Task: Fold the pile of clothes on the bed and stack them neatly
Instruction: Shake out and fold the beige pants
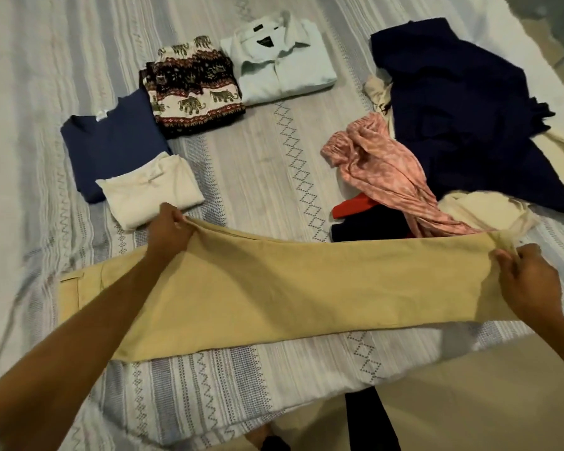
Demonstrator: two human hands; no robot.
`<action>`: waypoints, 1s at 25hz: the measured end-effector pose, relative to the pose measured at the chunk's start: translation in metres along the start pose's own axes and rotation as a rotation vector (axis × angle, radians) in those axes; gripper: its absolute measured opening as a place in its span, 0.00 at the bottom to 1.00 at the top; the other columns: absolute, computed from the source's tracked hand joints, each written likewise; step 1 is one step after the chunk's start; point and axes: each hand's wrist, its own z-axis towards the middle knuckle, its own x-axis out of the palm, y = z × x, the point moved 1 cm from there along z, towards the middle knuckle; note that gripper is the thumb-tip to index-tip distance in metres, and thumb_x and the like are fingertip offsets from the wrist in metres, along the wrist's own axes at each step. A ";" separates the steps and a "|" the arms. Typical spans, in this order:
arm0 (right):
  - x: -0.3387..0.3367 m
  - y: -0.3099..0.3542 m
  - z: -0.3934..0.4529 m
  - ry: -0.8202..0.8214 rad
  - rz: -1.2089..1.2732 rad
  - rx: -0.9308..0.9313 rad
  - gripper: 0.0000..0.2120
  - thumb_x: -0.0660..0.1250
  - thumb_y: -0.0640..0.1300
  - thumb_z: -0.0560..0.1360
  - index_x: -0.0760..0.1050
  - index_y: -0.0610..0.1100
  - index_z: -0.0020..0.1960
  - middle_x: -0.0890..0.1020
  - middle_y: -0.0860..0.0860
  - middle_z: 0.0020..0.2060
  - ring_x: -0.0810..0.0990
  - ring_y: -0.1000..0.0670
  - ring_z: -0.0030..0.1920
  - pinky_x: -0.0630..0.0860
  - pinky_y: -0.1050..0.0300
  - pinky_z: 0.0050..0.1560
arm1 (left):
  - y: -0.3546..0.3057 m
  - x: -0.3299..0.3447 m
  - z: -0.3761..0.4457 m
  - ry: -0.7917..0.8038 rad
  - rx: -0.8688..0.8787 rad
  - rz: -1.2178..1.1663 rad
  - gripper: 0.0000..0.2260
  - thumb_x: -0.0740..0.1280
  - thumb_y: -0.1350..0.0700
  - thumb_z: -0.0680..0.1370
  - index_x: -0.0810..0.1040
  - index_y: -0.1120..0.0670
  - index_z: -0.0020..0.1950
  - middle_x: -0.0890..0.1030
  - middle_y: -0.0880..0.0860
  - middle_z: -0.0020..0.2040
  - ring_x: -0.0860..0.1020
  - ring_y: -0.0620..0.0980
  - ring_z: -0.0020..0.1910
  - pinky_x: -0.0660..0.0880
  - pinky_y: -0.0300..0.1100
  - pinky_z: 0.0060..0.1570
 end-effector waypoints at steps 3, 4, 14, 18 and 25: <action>-0.009 0.022 0.005 0.008 0.023 -0.016 0.26 0.59 0.64 0.82 0.66 0.38 0.57 0.77 0.38 0.44 0.76 0.36 0.43 0.74 0.41 0.43 | -0.024 0.029 -0.056 -0.232 0.355 0.231 0.16 0.67 0.60 0.76 0.73 0.57 0.64 0.75 0.60 0.60 0.74 0.64 0.56 0.73 0.58 0.54; -0.010 0.030 0.006 0.005 0.069 0.001 0.22 0.63 0.59 0.83 0.66 0.39 0.59 0.77 0.38 0.47 0.78 0.33 0.47 0.75 0.38 0.47 | -0.028 0.048 -0.081 -0.143 0.505 0.274 0.17 0.68 0.56 0.76 0.73 0.56 0.64 0.75 0.59 0.60 0.74 0.62 0.56 0.73 0.57 0.55; 0.046 0.203 -0.076 0.521 0.328 -0.515 0.15 0.70 0.40 0.79 0.65 0.51 0.56 0.78 0.53 0.41 0.80 0.55 0.39 0.78 0.53 0.36 | -0.157 0.102 -0.191 0.736 -0.495 -1.053 0.34 0.49 0.28 0.81 0.80 0.51 0.68 0.84 0.53 0.63 0.82 0.52 0.61 0.73 0.51 0.61; 0.126 0.292 -0.154 0.670 0.351 -0.646 0.11 0.65 0.48 0.80 0.65 0.50 0.58 0.78 0.51 0.48 0.82 0.46 0.44 0.80 0.45 0.43 | -0.089 0.059 -0.175 0.536 -0.640 -1.501 0.42 0.54 0.22 0.75 0.76 0.54 0.73 0.80 0.60 0.68 0.78 0.62 0.69 0.70 0.60 0.70; 0.234 0.269 -0.190 0.525 -0.189 -0.740 0.27 0.62 0.53 0.78 0.67 0.42 0.73 0.75 0.42 0.68 0.72 0.37 0.70 0.65 0.33 0.72 | 0.037 0.047 -0.137 0.577 -0.545 -0.698 0.44 0.81 0.27 0.51 0.82 0.51 0.59 0.87 0.52 0.53 0.85 0.52 0.52 0.82 0.52 0.51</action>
